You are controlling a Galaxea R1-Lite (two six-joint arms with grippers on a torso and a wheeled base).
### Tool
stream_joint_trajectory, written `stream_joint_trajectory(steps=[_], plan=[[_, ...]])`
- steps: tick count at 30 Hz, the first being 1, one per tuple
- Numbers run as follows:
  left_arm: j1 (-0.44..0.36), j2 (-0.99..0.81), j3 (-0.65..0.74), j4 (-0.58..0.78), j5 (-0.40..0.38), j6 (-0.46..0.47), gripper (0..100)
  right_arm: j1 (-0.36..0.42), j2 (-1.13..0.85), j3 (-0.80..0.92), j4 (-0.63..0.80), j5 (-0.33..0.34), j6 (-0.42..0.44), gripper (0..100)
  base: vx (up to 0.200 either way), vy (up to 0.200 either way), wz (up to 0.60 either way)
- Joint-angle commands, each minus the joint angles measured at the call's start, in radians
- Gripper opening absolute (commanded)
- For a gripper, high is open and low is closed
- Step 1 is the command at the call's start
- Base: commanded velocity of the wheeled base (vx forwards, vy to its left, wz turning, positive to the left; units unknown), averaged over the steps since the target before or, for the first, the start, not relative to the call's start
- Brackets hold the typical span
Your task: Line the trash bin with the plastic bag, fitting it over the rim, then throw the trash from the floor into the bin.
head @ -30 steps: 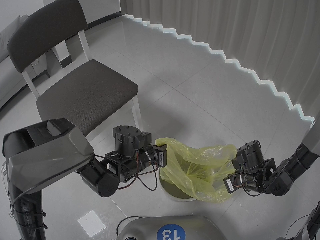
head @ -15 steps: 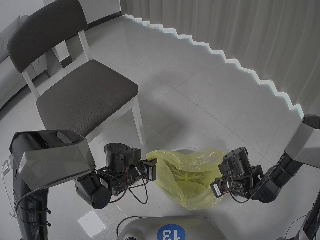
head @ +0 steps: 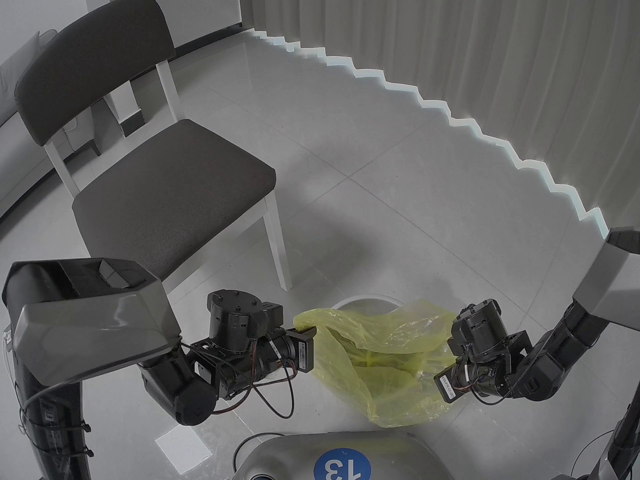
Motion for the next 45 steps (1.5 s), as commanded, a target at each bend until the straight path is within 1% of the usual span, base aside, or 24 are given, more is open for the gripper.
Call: stream_joint_trajectory(steps=[1, 12, 15, 19, 24, 27, 33, 34, 36, 40, 45], plan=[[-0.011, -0.035, 0.030, 0.023, -0.001, -0.010, 0, -0.010, -0.059, 0.020, 0.039, 0.001, -0.001, 0, 0.000, 0.000, 0.00], [-0.011, -0.029, 0.108, 0.012, -0.004, -0.010, 0, 0.015, -0.043, 0.064, 0.053, 0.001, -0.003, 0, 0.000, 0.000, 0.00], [-0.006, -0.012, 0.102, 0.011, -0.004, -0.009, 0, 0.024, -0.017, 0.064, 0.051, 0.001, -0.001, 0, 0.000, 0.000, 0.00], [0.002, 0.036, 0.074, 0.009, -0.001, -0.001, 0, 0.024, 0.036, 0.046, 0.041, 0.001, 0.006, 0, 0.000, 0.000, 0.00], [0.031, 0.103, -0.025, 0.031, -0.005, 0.001, 0, 0.014, 0.147, -0.034, 0.022, -0.001, 0.022, 0, 0.000, 0.000, 0.00], [0.049, 0.123, -0.088, 0.081, -0.004, 0.001, 0, -0.002, 0.194, -0.086, 0.019, -0.001, 0.034, 0, 0.000, 0.000, 0.00], [0.081, 0.122, -0.163, 0.130, -0.002, -0.003, 0, -0.029, 0.199, -0.133, 0.019, -0.001, 0.034, 0, 0.000, 0.000, 0.00], [0.092, 0.122, -0.191, 0.143, -0.001, -0.003, 0, -0.042, 0.198, -0.164, 0.016, -0.010, 0.037, 0, 0.000, 0.000, 0.00], [0.094, 0.122, -0.208, 0.146, 0.005, -0.009, 0, -0.043, 0.193, -0.169, 0.010, -0.014, 0.049, 0, 0.000, 0.000, 0.00], [0.094, 0.100, -0.194, 0.146, 0.009, -0.012, 0, -0.043, 0.147, -0.153, 0.011, -0.017, 0.060, 0, 0.000, 0.000, 0.00], [0.066, -0.009, -0.088, 0.158, 0.007, -0.052, 0, -0.054, 0.047, -0.072, 0.021, -0.017, 0.048, 0, 0.000, 0.000, 0.00]])
